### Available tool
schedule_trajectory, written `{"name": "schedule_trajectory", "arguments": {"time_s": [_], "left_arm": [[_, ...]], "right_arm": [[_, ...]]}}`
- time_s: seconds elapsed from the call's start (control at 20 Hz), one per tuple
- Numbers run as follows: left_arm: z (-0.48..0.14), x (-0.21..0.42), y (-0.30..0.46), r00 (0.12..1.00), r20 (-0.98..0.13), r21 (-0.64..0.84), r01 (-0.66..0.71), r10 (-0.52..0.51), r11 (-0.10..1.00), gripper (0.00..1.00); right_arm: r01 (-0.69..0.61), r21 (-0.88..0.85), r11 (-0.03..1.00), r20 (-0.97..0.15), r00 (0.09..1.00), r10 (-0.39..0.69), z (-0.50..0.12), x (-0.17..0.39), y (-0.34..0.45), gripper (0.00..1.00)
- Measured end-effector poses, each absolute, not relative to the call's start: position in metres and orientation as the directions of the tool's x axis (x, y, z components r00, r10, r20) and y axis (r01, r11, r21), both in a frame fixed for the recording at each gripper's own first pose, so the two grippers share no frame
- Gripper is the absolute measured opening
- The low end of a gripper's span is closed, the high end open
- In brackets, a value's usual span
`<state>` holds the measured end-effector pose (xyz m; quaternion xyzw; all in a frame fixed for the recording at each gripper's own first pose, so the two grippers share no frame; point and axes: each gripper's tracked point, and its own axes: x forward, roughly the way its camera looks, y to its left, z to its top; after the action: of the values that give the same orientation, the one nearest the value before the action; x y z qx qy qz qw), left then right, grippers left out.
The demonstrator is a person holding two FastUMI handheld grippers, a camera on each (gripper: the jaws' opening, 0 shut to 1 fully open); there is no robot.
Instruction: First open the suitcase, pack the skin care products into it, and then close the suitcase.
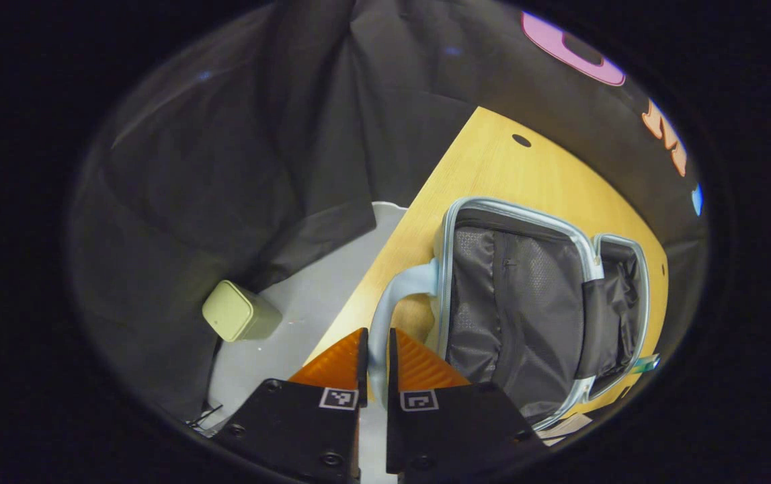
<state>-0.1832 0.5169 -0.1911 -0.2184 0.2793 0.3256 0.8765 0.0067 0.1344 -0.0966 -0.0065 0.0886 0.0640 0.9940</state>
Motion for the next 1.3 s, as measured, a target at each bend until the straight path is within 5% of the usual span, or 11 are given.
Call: {"name": "schedule_trajectory", "arguments": {"time_s": [0.05, 0.35, 0.6, 0.9, 1.1, 1.3], "left_arm": [[-0.191, -0.182, 0.515, 0.639, -0.628, -0.203, -0.686, 0.445, 0.699, 0.13], [-0.146, -0.168, 0.498, 0.649, -0.526, -0.089, -0.685, 0.550, 0.723, 0.93], [-0.082, -0.126, 0.406, 0.767, -0.397, -0.027, -0.559, 0.505, 0.829, 0.96], [-0.050, -0.062, 0.234, 0.910, -0.295, -0.050, -0.319, 0.292, 0.946, 0.96], [-0.058, -0.028, 0.129, 0.972, -0.218, -0.118, -0.111, 0.083, 0.987, 0.96], [-0.095, 0.003, 0.059, 0.976, -0.217, -0.106, -0.005, -0.019, 0.994, 0.96]], "right_arm": [[-0.122, -0.001, 0.993, -0.179, 0.976, 0.120, -0.098, 0.007, 0.132, 0.98], [-0.108, -0.008, 0.994, -0.193, 0.976, 0.105, -0.100, 0.014, 0.111, 0.98], [-0.122, -0.005, 0.992, -0.236, 0.965, 0.117, -0.109, 0.020, 0.084, 0.98], [-0.187, 0.007, 0.982, -0.320, 0.930, 0.179, -0.131, 0.025, 0.054, 0.98], [-0.238, 0.042, 0.970, -0.372, 0.898, 0.237, -0.151, 0.032, 0.040, 0.98], [-0.269, 0.067, 0.961, -0.422, 0.865, 0.272, -0.182, 0.039, 0.031, 0.98]]}}
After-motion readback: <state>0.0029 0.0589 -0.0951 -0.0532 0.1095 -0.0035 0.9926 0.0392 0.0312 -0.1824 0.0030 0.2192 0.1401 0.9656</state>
